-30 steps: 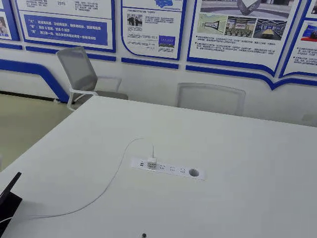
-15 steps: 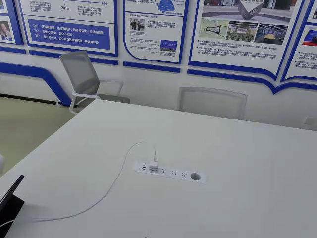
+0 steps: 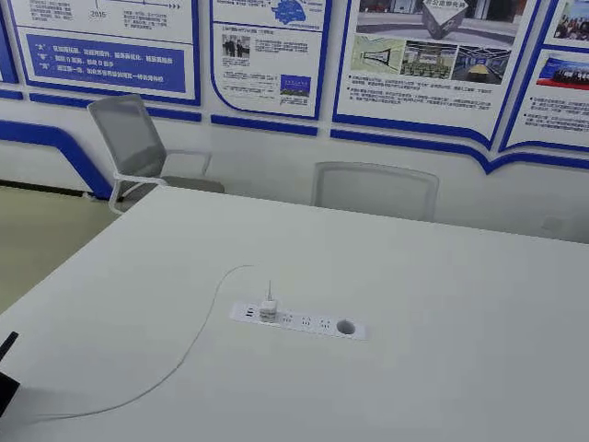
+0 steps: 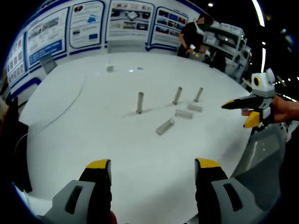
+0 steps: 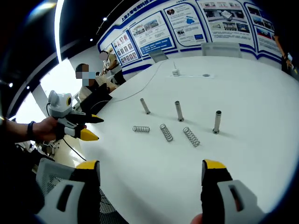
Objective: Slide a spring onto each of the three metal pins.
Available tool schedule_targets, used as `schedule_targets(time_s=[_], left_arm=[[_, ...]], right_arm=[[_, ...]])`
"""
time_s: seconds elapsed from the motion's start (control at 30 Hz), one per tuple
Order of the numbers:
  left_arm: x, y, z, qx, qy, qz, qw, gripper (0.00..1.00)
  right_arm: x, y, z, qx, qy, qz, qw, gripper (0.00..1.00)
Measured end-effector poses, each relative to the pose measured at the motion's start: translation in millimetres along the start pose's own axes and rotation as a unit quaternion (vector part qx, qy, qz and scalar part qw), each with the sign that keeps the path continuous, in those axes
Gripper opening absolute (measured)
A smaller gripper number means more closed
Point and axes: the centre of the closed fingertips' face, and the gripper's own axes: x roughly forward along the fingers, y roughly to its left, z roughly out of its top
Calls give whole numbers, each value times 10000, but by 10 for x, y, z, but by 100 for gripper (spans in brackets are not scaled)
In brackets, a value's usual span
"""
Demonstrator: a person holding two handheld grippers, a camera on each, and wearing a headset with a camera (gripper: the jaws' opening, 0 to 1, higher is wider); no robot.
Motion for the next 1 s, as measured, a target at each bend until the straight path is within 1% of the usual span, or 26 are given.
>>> schedule_targets(time_s=[0.27,0.37,0.67,0.87,1.0], left_arm=[[125,-104,91,156,17,-176,9997,75],[153,-110,120,109,-35,-190,9998,74],[270,-193,123,258,63,-319,9991,75],[345,-250,163,345,93,-425,9985,74],[400,-258,144,385,162,-465,9980,74]], right_arm=[[-57,-60,16,35,-44,-85,9999,91],[-71,-82,33,37,-78,-112,9999,91],[-90,-97,35,58,-97,-133,9998,91],[-95,-104,38,60,-98,-140,9998,91],[-91,-107,32,75,-83,-144,9998,91]])
